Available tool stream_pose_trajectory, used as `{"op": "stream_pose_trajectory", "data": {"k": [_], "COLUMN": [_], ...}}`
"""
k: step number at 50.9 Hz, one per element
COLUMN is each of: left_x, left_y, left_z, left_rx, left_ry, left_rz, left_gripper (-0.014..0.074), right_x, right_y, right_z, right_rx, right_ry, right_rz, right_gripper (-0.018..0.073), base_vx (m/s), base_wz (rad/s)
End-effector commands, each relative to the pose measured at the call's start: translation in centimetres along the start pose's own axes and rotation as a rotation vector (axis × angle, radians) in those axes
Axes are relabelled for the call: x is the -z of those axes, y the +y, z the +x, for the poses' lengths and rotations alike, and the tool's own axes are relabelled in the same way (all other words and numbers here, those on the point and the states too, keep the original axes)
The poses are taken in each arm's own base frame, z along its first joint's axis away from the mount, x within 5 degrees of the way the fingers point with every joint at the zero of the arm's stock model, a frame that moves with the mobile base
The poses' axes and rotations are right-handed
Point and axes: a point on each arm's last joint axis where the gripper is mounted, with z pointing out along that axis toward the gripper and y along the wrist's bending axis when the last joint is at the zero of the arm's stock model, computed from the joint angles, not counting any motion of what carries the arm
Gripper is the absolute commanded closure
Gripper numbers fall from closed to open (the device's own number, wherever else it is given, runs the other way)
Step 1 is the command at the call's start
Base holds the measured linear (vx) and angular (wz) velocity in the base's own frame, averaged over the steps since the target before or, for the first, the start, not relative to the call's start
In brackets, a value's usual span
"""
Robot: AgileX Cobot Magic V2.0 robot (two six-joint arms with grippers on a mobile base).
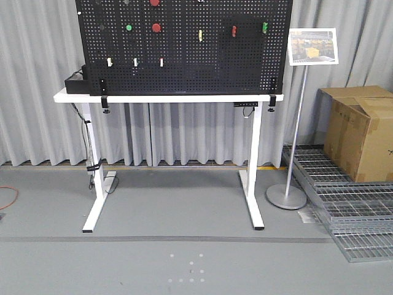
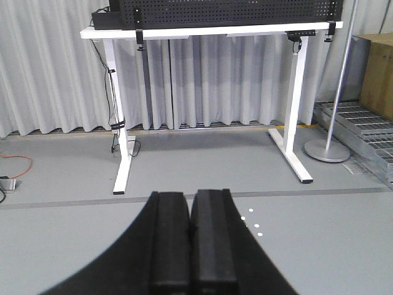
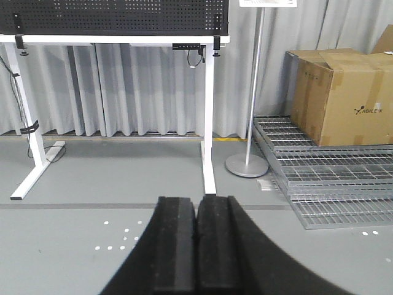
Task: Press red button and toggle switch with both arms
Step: 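Drive the base forward up to the black pegboard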
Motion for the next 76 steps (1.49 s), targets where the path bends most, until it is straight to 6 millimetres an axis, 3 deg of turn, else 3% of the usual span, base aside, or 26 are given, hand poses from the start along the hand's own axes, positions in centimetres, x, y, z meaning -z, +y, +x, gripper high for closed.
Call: {"op": "stream_pose_trajectory", "data": {"k": [1,43,76], "left_x": [-0.2,-0.2,-0.2], "left_y": [0.12,0.12,0.12], "left_z": [0.26,0.26,0.26], "left_rx": [0.017,0.017,0.017], "left_ry": [-0.044,-0.044,-0.044], "left_rz": [-0.014,-0.014,-0.014], "left_gripper": [0.0594,0.0594,0.0594], "right_x": [0.07,0.06,0.06], "right_y": [0.03,0.03,0.03], "right_z": [-0.41,-0.39,-0.39], "right_rx": [0.008,0.008,0.008], "right_ry": [-0.084,-0.081,-0.081], "right_rz": [0.0,0.0,0.0], "right_gripper": [0.0563,0.0563,0.0563], "base_vx": [0.0,0.02,0.23], "base_wz": [-0.01,-0.01,-0.04]}}
